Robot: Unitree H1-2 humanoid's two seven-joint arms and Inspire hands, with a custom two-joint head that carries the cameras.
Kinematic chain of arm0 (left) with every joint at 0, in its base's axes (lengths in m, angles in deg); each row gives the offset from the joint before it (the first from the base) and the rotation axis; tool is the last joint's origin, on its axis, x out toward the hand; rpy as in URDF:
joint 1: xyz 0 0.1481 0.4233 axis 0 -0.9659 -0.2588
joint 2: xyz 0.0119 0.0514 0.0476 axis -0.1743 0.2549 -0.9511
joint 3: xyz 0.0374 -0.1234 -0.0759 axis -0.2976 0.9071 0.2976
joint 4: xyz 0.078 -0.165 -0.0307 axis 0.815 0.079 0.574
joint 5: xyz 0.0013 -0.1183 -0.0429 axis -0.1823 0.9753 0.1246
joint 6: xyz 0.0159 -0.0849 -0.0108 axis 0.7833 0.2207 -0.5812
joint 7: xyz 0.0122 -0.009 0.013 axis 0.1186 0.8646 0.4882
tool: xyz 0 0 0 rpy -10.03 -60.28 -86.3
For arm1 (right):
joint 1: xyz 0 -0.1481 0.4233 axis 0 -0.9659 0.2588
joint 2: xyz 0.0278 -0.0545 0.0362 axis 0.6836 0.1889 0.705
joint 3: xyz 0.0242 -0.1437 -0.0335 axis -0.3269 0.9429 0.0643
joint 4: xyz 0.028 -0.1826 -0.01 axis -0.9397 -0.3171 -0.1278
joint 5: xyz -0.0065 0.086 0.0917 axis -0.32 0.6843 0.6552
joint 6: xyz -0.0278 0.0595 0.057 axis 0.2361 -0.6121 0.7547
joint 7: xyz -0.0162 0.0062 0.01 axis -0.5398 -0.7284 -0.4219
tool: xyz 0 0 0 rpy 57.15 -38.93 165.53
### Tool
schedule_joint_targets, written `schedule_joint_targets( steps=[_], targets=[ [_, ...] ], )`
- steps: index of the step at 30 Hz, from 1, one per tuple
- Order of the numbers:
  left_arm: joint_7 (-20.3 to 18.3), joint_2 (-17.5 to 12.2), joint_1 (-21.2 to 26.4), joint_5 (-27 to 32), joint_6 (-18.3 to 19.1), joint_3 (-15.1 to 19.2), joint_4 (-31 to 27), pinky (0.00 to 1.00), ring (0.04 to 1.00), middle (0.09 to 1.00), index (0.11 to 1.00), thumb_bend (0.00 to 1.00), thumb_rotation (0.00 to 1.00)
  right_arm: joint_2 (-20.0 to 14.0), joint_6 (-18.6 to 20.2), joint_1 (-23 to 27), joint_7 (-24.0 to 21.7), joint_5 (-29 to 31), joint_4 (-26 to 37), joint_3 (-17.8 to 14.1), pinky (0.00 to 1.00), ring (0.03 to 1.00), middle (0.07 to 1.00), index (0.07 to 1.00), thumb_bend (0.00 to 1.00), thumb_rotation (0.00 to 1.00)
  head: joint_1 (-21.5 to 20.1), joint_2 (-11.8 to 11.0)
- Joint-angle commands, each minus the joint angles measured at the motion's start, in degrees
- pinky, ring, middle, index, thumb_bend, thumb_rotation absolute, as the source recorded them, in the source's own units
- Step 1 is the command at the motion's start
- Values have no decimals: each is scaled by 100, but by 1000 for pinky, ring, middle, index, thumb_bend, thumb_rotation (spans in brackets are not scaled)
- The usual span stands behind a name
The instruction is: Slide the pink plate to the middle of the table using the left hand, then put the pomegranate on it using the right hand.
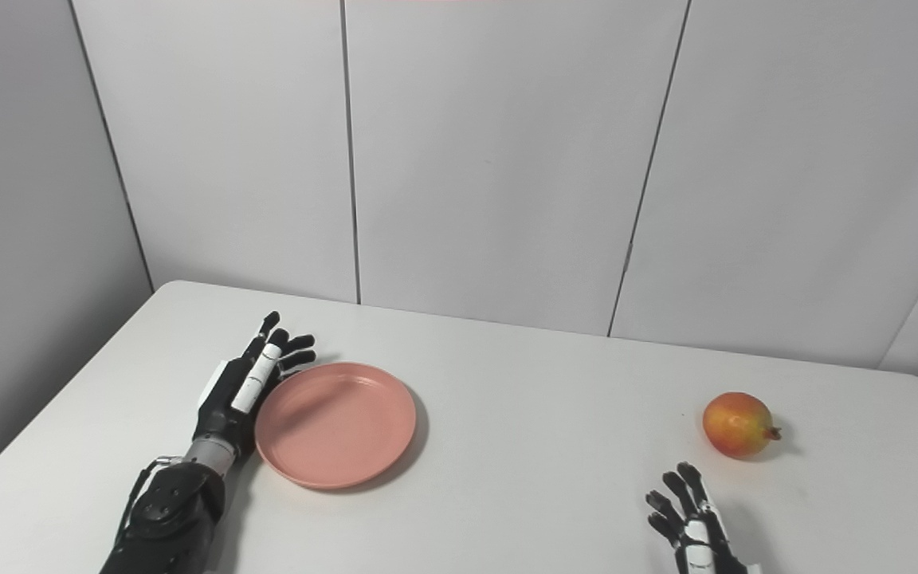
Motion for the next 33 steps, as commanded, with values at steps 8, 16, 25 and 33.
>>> schedule_joint_targets(
  steps=[8,16,25,33],
  targets=[
    [194,309,56,-202,188,-226,-25,721,789,780,995,782,769,98,135,-410,27,-93,25,135,856,846,908,925,655,1000,-178,88],
    [142,374,94,-197,329,-327,-65,709,794,781,1000,748,788,219,360,-384,180,-322,163,283,840,832,895,919,694,1000,-735,237],
    [77,458,157,-69,319,-334,43,731,802,781,1000,760,789,314,351,-339,430,-579,119,515,813,815,887,906,723,1000,-1342,295],
    [-54,553,145,81,323,-439,47,737,810,788,1000,824,823,352,437,-359,527,-697,193,698,820,824,901,917,764,1000,-1632,344]
  ],
)
